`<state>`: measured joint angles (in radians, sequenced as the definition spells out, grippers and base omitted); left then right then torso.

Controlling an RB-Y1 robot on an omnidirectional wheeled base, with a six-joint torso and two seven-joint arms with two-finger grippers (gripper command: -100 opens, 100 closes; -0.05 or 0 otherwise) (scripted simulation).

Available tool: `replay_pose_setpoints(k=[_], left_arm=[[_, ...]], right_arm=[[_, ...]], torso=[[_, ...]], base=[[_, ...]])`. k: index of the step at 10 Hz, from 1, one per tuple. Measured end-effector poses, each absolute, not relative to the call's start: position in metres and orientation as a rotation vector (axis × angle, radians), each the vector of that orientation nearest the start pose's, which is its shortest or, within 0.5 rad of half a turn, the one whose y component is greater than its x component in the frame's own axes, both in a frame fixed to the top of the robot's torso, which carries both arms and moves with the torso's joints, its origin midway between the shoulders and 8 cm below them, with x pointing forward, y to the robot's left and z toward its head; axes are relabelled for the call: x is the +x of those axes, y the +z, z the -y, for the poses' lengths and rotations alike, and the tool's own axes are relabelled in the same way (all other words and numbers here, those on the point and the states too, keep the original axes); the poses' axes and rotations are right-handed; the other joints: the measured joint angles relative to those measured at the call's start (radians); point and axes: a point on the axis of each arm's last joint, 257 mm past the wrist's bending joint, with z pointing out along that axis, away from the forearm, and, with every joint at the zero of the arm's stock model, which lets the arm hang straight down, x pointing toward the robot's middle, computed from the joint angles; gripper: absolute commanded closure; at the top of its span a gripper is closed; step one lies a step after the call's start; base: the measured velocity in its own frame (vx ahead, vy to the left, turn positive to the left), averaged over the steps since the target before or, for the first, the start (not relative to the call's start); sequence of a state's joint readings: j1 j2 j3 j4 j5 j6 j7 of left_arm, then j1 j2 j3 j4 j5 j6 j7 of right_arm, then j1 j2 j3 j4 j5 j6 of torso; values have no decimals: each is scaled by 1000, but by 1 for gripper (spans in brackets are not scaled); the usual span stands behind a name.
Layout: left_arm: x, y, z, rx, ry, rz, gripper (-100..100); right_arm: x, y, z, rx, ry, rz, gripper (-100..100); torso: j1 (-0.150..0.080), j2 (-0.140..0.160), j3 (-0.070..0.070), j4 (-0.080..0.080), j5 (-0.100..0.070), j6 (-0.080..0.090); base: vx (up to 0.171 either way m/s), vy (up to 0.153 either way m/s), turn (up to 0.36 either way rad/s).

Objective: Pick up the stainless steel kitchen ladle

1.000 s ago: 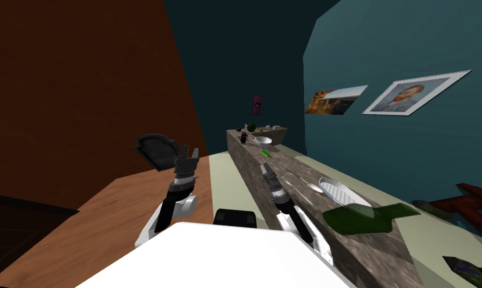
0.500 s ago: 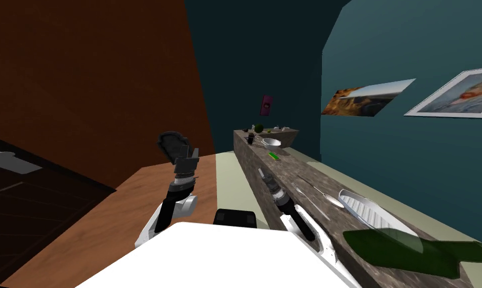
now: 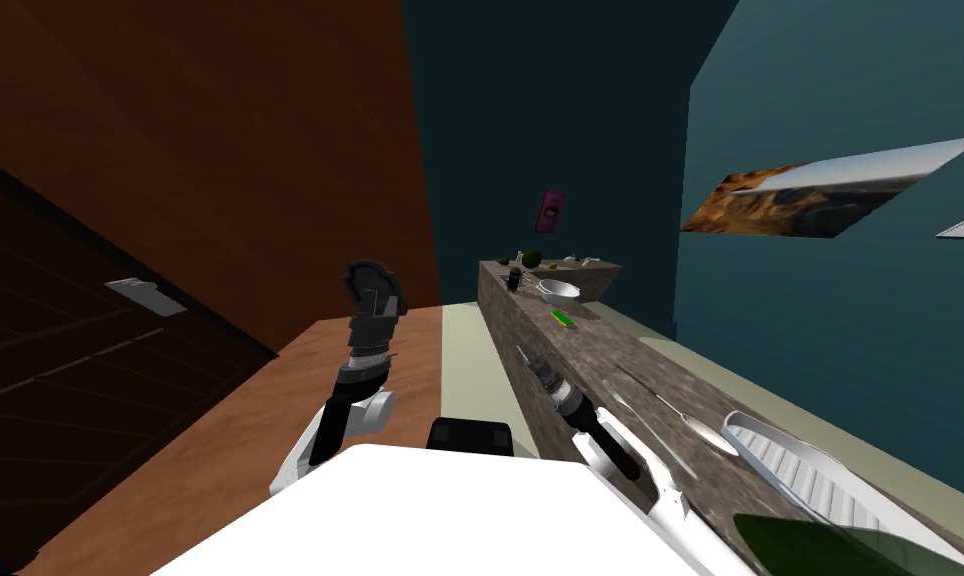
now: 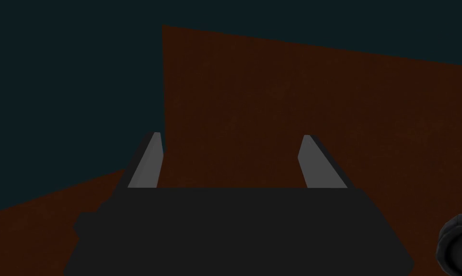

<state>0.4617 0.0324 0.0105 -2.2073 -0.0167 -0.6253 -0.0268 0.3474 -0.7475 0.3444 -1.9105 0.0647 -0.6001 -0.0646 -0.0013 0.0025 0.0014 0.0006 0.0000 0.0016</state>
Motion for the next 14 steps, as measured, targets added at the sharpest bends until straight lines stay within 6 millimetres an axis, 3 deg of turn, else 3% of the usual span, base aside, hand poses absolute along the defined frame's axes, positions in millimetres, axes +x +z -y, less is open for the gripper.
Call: replay_pose_setpoints(k=[7, 10, 14], left_arm=[[339, 28, -272, -542, -1292, -593, 0], [339, 28, -272, -542, -1292, -593, 0], [339, 28, -272, -542, -1291, -593, 0]], right_arm=[[349, -215, 192, 110, 1340, -1730, -100], [346, -241, 216, 77, 1272, -1841, -100], [341, -259, 249, 35, 1182, -1959, -100]], torso=[[-1, 0, 0, 0, 0, 0], [-3, 1, 1, 0, -1, 0], [-3, 1, 1, 0, -1, 0]], base=[[-14, -19, 156], [-21, -43, 141], [-24, -42, 128]])
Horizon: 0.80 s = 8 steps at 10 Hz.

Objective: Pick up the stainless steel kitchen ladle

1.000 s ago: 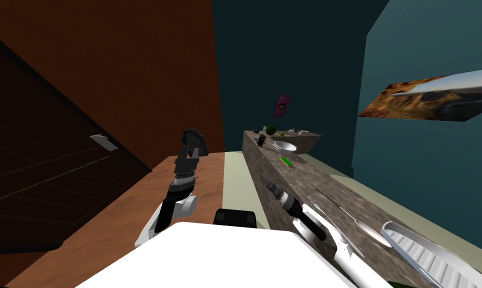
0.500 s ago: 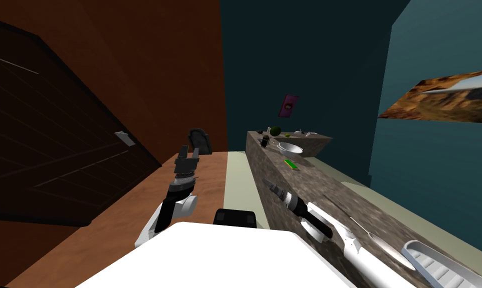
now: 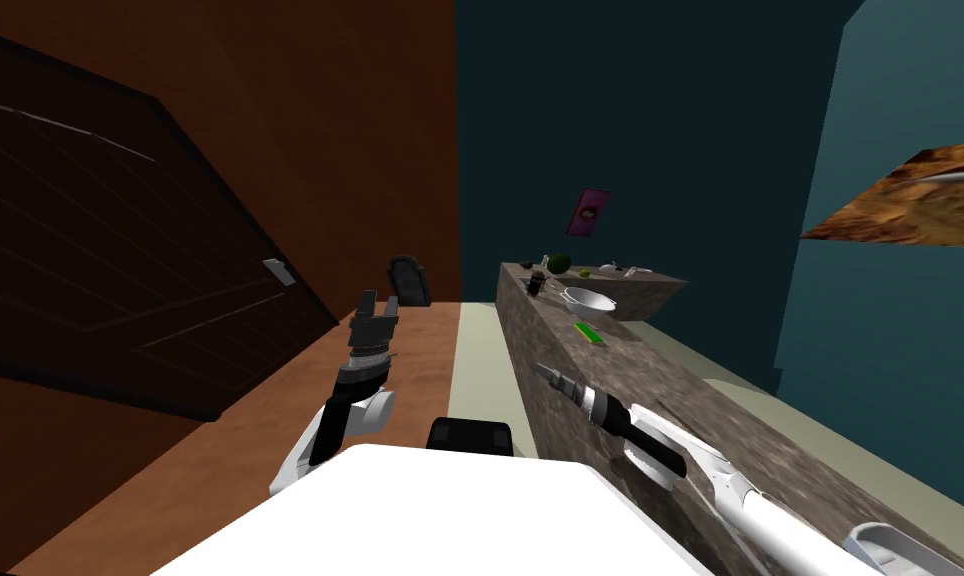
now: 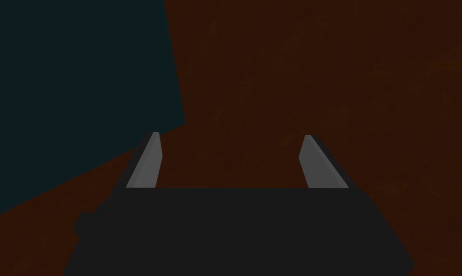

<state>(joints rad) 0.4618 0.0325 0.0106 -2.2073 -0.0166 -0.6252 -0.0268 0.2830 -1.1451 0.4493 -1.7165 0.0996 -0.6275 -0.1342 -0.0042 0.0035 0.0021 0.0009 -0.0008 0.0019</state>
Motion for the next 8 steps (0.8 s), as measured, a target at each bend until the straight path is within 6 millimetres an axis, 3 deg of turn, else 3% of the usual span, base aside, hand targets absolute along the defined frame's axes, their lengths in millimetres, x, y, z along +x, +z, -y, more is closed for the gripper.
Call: replay_pose_setpoints(k=[3, 8], left_arm=[[339, 28, -272, -542, -1291, -593, 0], [339, 28, -272, -542, -1292, -593, 0]], right_arm=[[339, -274, 277, 14, 1100, -2047, -100], [334, -293, 351, -5, 913, -2216, -100]], torso=[[1, 0, 0, 0, 0, 0], [-2, 2, 1, 0, 0, 0]], base=[[-24, -44, 84], [-46, -72, 110]])
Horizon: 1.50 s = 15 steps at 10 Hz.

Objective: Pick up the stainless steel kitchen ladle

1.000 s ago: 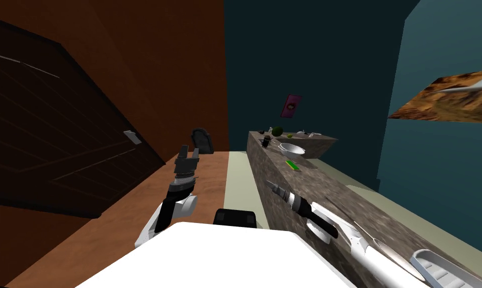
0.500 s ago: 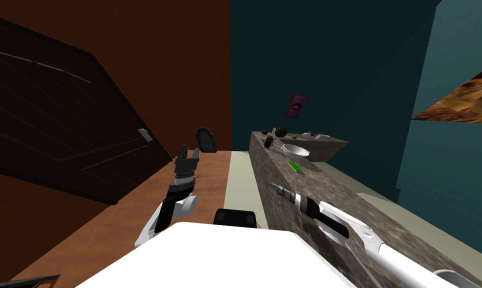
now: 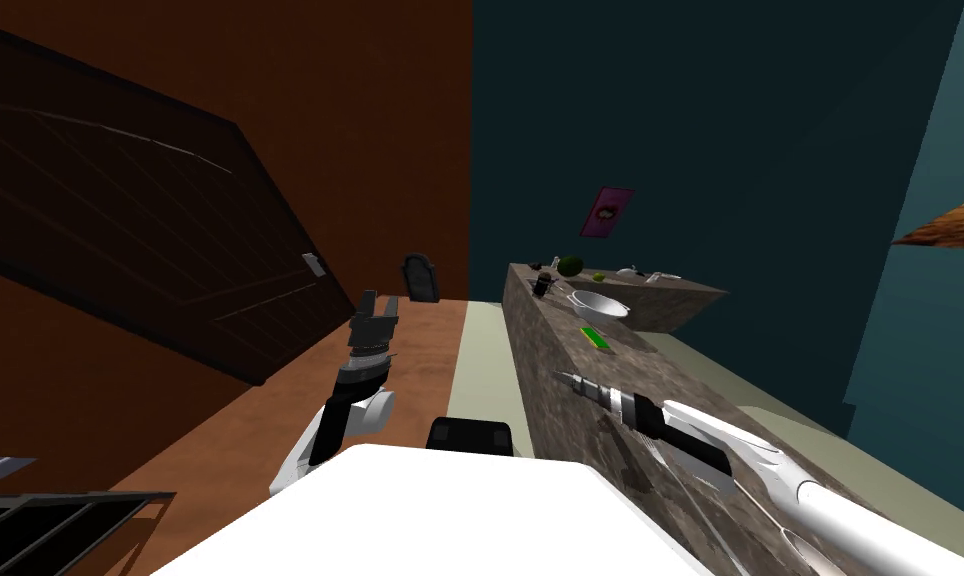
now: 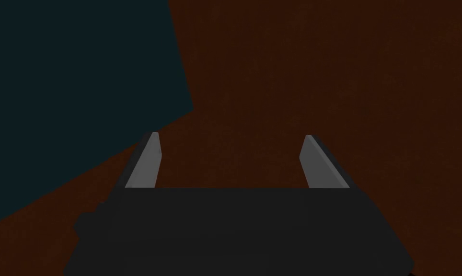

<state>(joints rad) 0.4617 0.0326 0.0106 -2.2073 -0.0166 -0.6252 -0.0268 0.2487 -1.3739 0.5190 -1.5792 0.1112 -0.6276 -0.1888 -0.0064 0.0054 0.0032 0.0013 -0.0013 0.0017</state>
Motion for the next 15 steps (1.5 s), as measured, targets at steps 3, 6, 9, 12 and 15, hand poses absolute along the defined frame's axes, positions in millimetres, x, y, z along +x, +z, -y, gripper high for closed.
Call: replay_pose_setpoints(k=[3, 6, 9, 12, 15], left_arm=[[339, 28, -272, -542, -1291, -593, 0], [339, 28, -272, -542, -1291, -593, 0], [339, 28, -272, -542, -1291, -593, 0], [339, 28, -272, -542, -1291, -593, 0], [339, 28, -272, -542, -1291, -593, 0]], right_arm=[[327, -299, 397, -17, 784, -2306, -100], [324, -299, 447, -13, 640, -2392, -100], [312, -295, 493, -3, 513, -2462, -100], [294, -293, 546, 27, 359, -2547, -100], [269, -288, 577, 52, 258, -2614, -100]], torso=[[0, 0, 0, 0, 0, 1], [-1, 0, 0, 0, 0, 0], [0, -1, 0, 0, 0, 1], [-2, 0, 0, 0, -1, 1], [1, 0, 0, 0, -1, 1]], base=[[-65, -82, 95], [-60, -86, 76], [-62, -85, 67], [-75, -118, 75], [-69, -73, 61]])
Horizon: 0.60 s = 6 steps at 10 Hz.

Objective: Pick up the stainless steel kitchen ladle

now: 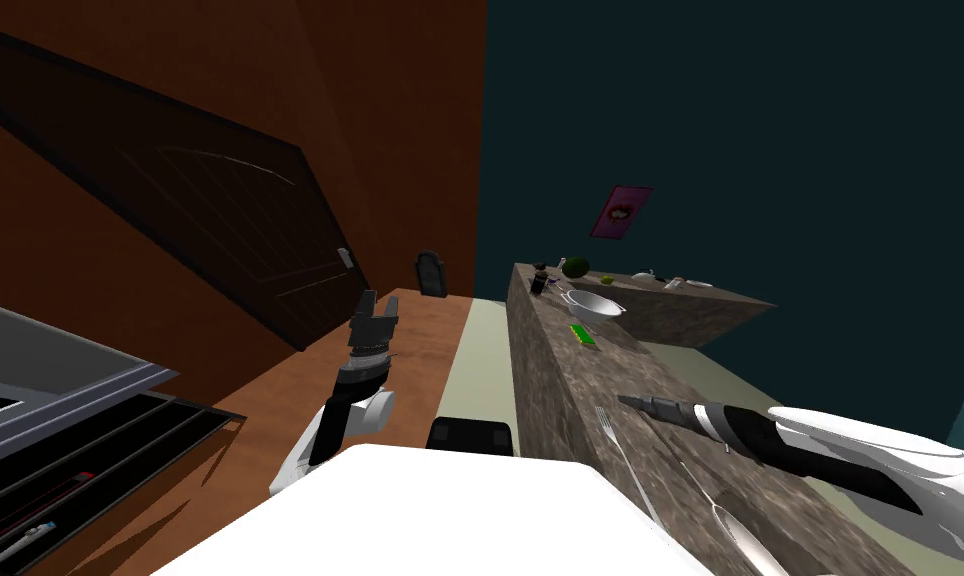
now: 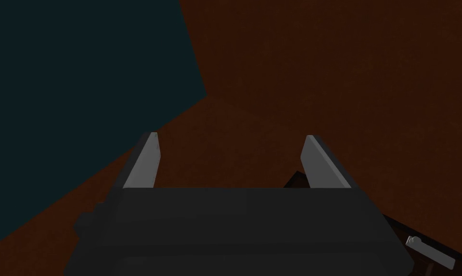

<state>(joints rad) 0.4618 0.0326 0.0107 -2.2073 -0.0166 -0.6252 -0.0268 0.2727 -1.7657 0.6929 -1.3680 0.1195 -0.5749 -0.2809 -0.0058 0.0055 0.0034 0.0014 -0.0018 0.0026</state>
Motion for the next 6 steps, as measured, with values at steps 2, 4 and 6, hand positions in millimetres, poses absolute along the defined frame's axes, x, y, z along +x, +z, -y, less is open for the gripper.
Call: replay_pose_setpoints(k=[2, 4, 6], left_arm=[[339, 28, -272, -542, -1291, -593, 0], [339, 28, -272, -542, -1291, -593, 0], [339, 28, -272, -542, -1291, -593, 0]], right_arm=[[246, -291, 605, 90, 181, -2681, -100], [207, -304, 613, 148, 162, -2749, -100], [188, -315, 613, 172, 165, -2781, -100]], torso=[[-1, 1, 1, 0, 0, 0], [2, 1, 0, 0, 0, 0], [5, -2, -1, 0, 1, 0]], base=[[-87, -75, 69], [-52, -12, 37], [-16, 10, 20]])
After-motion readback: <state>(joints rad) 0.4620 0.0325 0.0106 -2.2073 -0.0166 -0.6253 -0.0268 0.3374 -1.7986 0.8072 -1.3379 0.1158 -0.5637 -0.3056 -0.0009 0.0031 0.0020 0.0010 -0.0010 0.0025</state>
